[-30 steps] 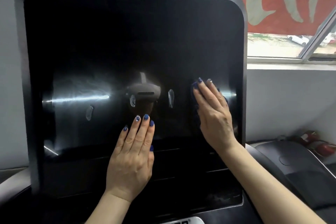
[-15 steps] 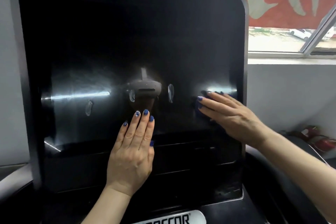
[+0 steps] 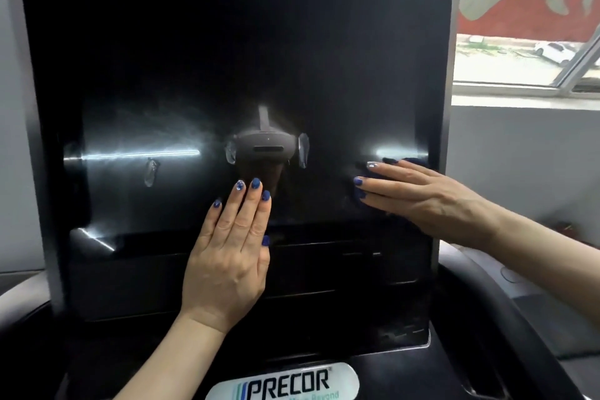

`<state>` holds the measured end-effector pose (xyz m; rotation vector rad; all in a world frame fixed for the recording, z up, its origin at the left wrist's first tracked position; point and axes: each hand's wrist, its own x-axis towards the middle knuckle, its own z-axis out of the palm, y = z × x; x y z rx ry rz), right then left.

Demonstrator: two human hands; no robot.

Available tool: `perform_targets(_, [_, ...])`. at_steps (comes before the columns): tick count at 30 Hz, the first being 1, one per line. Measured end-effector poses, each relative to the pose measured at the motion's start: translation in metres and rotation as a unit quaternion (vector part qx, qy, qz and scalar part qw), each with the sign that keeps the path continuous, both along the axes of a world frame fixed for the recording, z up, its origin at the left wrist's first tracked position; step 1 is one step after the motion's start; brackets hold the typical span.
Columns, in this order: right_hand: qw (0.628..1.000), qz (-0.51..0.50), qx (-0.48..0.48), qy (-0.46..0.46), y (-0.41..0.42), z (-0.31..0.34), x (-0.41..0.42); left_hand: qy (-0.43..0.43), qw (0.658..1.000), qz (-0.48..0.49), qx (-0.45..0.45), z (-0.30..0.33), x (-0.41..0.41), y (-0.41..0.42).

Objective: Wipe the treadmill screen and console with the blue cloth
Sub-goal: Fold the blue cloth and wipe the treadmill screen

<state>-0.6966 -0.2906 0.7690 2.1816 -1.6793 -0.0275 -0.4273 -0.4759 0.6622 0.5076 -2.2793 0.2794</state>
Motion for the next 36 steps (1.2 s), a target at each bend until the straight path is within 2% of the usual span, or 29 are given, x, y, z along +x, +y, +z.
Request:
perform_targets(4, [0.999,0.022,0.018,-0.018,-0.039,-0.019,0.038,0.000,1.000,-0.002,0.002,-0.001,0.001,-0.001])
perform_targets(10, [0.999,0.027,0.034,0.004,0.003,-0.009,0.006,0.004,1.000,-0.005,0.001,-0.001,0.001,0.001])
perform_targets(15, [0.999,0.052,0.008,-0.013,-0.036,-0.028,0.043,0.003,1.000,-0.001,0.000,-0.001,0.002,0.000])
perform_targets(18, [0.998,0.061,0.012,-0.007,-0.026,-0.032,0.036,-0.002,1.000,-0.003,0.005,0.000,0.002,0.002])
perform_targets(20, [0.999,0.037,-0.003,-0.007,-0.003,-0.035,0.023,-0.003,1.000,-0.001,0.008,0.000,0.002,0.002])
perform_targets(22, [0.997,-0.021,-0.058,-0.045,0.015,-0.045,0.020,-0.003,1.000,-0.001,0.009,0.000,0.002,0.002])
perform_targets(25, [0.964,-0.132,-0.195,-0.120,0.015,-0.071,0.043,-0.002,1.000,0.001,0.005,-0.001,0.002,0.001])
perform_targets(28, [0.920,-0.202,-0.301,-0.147,-0.004,-0.079,0.055,-0.003,1.000,-0.001,0.006,-0.002,0.002,0.002])
perform_targets(32, [0.875,-0.261,-0.366,-0.181,-0.036,-0.045,0.038,-0.002,1.000,0.000,0.004,-0.002,0.002,0.001])
perform_targets(36, [0.861,-0.279,-0.381,-0.189,-0.065,-0.014,0.018,-0.003,1.000,-0.004,0.011,-0.002,0.002,0.001])
